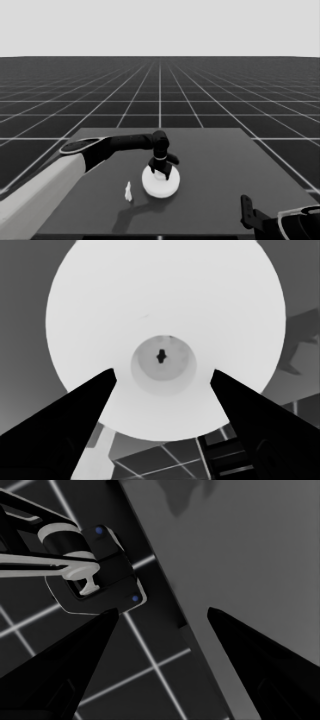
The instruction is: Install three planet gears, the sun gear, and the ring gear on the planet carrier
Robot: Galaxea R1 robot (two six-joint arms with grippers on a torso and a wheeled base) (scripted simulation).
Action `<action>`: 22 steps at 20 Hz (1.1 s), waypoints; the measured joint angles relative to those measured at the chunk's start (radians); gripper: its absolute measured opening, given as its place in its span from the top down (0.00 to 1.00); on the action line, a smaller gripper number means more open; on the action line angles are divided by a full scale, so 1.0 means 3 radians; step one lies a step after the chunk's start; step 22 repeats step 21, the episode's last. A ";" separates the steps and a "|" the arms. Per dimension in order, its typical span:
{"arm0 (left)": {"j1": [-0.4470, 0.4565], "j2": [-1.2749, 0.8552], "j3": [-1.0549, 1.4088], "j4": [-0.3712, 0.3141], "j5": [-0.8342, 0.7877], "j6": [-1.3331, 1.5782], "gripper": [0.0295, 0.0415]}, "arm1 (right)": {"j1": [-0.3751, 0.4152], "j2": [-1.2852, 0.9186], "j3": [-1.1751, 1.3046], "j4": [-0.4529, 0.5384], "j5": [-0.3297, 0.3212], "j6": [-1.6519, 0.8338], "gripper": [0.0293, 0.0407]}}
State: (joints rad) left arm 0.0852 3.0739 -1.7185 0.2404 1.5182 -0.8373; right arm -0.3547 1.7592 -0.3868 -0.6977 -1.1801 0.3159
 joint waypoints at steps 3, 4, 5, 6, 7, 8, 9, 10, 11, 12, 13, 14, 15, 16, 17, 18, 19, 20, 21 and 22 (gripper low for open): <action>0.0000 0.0000 0.0000 0.0000 0.0000 0.0002 0.26 | 0.0000 0.0000 0.0000 0.0000 0.0000 0.0000 0.19; -0.0001 0.0000 0.0000 0.0000 0.0000 0.0003 0.25 | 0.0000 0.0000 0.0000 0.0000 0.0000 0.0000 0.19; -0.0001 0.0000 0.0000 0.0000 0.0000 0.0003 0.25 | 0.0000 0.0000 0.0000 0.0000 0.0000 0.0000 0.19; -0.0330 -0.0082 0.0295 -0.0383 0.0124 -0.0892 0.24 | 0.0000 0.0000 0.0000 0.0000 0.0000 0.0000 0.19; -0.0660 -0.0095 0.0369 -0.0645 0.0155 -0.1370 0.24 | 0.0000 0.0000 0.0000 0.0000 0.0000 0.0000 0.19; -0.0852 -0.0087 0.0355 -0.0802 0.0169 -0.1613 0.25 | 0.0000 0.0000 0.0000 0.0000 0.0000 0.0000 0.19; -0.0959 -0.0076 0.0327 -0.0893 0.0180 -0.1742 0.25 | 0.0000 0.0000 0.0000 0.0000 0.0000 0.0000 0.19; -0.1019 -0.0068 0.0304 -0.0946 0.0188 -0.1813 0.25 | 0.0000 0.0000 0.0000 0.0000 0.0000 0.0000 0.19; -0.1052 -0.0063 0.0288 -0.0977 0.0194 -0.1854 0.25 | 0.0000 0.0000 0.0000 0.0000 0.0000 0.0000 0.19; -0.1071 -0.0059 0.0277 -0.0995 0.0198 -0.1877 0.25 | 0.0000 0.0000 0.0000 0.0000 0.0000 0.0000 0.19; -0.1081 -0.0057 0.0271 -0.1005 0.0200 -0.1890 0.25 | 0.0000 0.0000 0.0000 0.0000 0.0000 0.0000 0.19; -0.1087 -0.0055 0.0267 -0.1011 0.0201 -0.1898 0.25 | 0.0000 0.0000 0.0000 0.0000 0.0000 0.0000 0.19; -0.1090 -0.0054 0.0264 -0.1015 0.0202 -0.1902 0.25 | 0.0000 0.0000 0.0000 0.0000 0.0000 0.0000 0.19; -0.1215 -0.0681 0.1341 -0.1146 0.0195 -0.2323 0.25 | 0.0000 0.0000 0.0000 0.0000 0.0000 0.0000 0.19; -0.1321 -0.1107 0.1845 -0.1248 0.0184 -0.2430 0.25 | 0.0000 0.0000 0.0000 0.0000 0.0000 0.0000 0.19; -0.1391 -0.1348 0.2083 -0.1314 0.0179 -0.2436 0.25 | 0.0000 0.0000 0.0000 0.0000 0.0000 0.0000 0.19; -0.1436 -0.1489 0.2205 -0.1356 0.0178 -0.2421 0.25 | 0.0000 0.0000 0.0000 0.0000 0.0000 0.0000 0.19; -0.1462 -0.1570 0.2271 -0.1382 0.0179 -0.2406 0.25 | 0.0000 0.0000 0.0000 0.0000 0.0000 0.0000 0.19; -0.1478 -0.1617 0.2307 -0.1398 0.0180 -0.2394 0.25 | 0.0000 0.0000 0.0000 0.0000 0.0000 0.0000 0.19; -0.1478 -0.1617 0.2307 -0.1398 0.0180 -0.2394 0.25 | 0.0000 0.0000 0.0000 0.0000 0.0000 0.0000 0.19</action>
